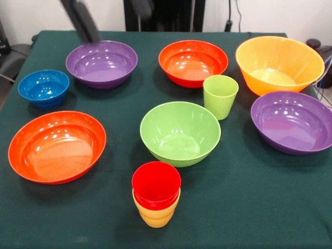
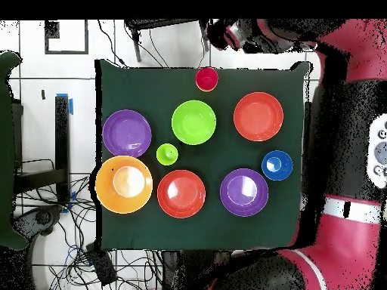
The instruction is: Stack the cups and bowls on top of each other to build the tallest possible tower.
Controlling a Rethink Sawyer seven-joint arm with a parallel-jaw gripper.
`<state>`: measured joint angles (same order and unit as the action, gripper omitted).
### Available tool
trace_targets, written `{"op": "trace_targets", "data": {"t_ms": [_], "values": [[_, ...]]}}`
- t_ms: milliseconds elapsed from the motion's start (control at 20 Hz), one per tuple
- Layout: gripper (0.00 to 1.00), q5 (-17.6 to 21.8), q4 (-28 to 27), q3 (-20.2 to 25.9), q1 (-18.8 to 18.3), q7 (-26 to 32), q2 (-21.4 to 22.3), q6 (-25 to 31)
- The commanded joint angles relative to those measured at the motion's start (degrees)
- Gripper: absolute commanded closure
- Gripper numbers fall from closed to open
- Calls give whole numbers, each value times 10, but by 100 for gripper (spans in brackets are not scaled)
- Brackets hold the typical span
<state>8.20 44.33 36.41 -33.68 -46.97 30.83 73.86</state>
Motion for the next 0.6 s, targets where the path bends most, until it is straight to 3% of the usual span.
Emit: {"op": "trace_targets", "data": {"t_ms": [50, 350, 600], "values": [[0, -33, 349, -65, -40, -120, 173, -137], [0, -77, 506, -60, -79, -87, 280, -201], [0, -86, 557, -51, -114, -50, 314, -227]]}}
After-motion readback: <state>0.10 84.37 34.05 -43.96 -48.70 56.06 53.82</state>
